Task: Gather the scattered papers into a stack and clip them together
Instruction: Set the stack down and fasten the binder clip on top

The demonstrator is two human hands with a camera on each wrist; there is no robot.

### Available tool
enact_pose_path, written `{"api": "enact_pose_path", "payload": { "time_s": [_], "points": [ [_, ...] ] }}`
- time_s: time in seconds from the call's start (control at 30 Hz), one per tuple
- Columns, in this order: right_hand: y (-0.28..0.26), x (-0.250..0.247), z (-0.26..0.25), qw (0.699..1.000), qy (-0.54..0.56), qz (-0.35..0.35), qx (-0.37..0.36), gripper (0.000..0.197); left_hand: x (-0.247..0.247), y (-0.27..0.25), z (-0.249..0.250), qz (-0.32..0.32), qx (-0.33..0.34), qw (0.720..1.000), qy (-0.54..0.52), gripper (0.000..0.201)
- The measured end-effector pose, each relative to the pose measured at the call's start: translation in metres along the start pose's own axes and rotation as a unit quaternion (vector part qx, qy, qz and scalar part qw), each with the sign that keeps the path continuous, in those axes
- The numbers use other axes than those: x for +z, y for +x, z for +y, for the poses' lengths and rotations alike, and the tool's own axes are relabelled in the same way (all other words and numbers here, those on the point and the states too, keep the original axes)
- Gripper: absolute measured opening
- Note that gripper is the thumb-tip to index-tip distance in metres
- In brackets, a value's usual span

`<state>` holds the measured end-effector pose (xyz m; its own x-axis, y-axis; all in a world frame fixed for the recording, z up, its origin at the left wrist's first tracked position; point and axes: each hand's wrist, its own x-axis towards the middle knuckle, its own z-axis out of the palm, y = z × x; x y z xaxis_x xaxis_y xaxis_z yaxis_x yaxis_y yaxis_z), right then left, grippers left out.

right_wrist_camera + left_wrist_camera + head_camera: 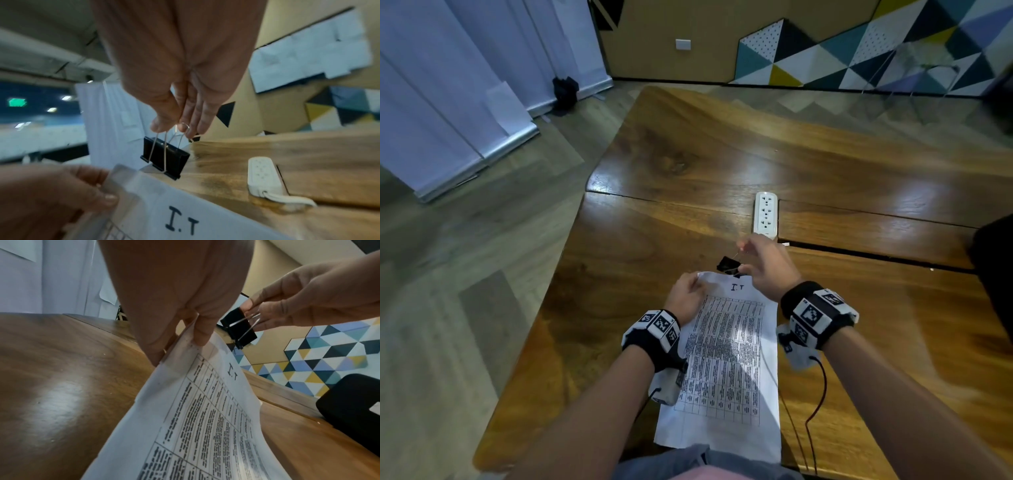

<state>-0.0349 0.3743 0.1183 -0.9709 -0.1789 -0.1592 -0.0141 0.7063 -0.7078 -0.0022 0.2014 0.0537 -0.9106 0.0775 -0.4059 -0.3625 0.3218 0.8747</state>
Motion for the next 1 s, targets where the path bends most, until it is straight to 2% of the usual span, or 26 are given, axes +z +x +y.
{"api": "enact_pose_path", "payload": {
  "time_s": [0.07,0.17,0.27,0.37,0.47,0.63,0.7,0.8,0.87,0.93,1.0],
  "points": [
    [0.0,-0.002,-0.003,0.999,-0.036,-0.015,-0.037,0.039,-0.002,-0.003,0.003,-0.008,0.02,0.999,-0.031,0.029],
    [0.002,-0.003,-0.005,0.994,-0.07,-0.033,-0.079,0.042,-0.005,-0.007,0.008,-0.003,0.031,0.998,-0.056,0.022],
    [0.005,-0.003,-0.005,0.992,-0.087,-0.045,-0.076,0.044,-0.004,-0.01,0.009,0.001,0.06,0.997,-0.049,0.022],
    [0.007,-0.001,-0.007,0.99,-0.109,-0.051,-0.077,0.043,-0.003,-0.012,0.009,0.002,0.076,0.996,-0.038,0.013],
    [0.007,-0.003,-0.012,0.985,-0.13,-0.064,-0.094,0.038,-0.001,-0.011,0.009,0.006,0.092,0.995,-0.025,0.023],
    [0.011,-0.007,-0.015,0.986,-0.087,-0.111,-0.087,0.035,0.0,-0.011,0.009,0.07,0.06,0.996,-0.008,0.026],
    [0.014,-0.007,-0.011,0.984,-0.082,-0.147,-0.066,0.035,-0.001,-0.013,0.01,0.066,0.061,0.996,-0.018,0.024],
    [0.017,-0.011,-0.009,0.977,-0.084,-0.186,-0.053,0.023,-0.005,-0.019,0.009,0.051,0.06,0.997,-0.028,0.034],
    [0.017,-0.014,-0.009,0.976,-0.094,-0.187,-0.065,0.012,-0.007,-0.022,0.009,0.059,0.054,0.996,-0.045,0.037],
    [0.016,-0.012,-0.01,0.977,-0.1,-0.176,-0.071,0.003,-0.008,-0.021,0.012,0.077,0.065,0.994,-0.041,0.03],
    [0.014,-0.009,-0.008,0.981,-0.088,-0.158,-0.074,0.008,-0.008,-0.018,0.017,0.084,0.086,0.993,-0.009,0.021]
  ]
}}
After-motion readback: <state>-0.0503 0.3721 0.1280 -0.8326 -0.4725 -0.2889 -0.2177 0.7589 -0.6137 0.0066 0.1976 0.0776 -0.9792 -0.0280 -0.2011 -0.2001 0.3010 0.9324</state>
